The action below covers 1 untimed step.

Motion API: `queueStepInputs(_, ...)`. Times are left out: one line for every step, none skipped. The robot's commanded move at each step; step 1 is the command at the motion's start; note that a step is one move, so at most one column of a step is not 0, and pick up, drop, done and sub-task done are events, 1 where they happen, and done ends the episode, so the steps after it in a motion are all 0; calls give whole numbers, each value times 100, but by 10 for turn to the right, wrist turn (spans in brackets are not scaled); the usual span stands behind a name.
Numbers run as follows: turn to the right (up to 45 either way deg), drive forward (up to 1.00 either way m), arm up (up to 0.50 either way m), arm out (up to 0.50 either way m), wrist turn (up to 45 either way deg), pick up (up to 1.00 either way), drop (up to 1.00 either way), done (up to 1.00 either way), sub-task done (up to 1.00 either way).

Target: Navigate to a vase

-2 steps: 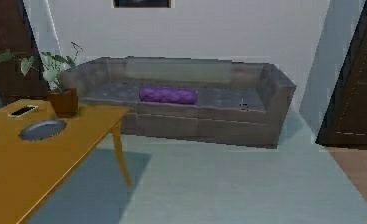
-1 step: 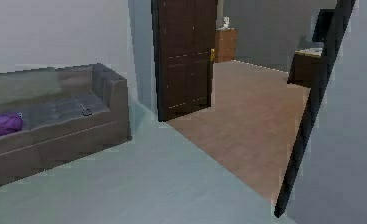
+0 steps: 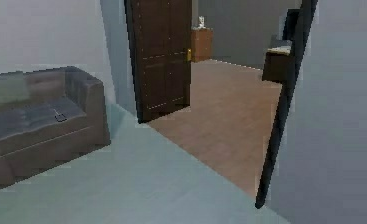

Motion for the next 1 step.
queueStepInputs(0,100,0,0,0,0,0,0,0)
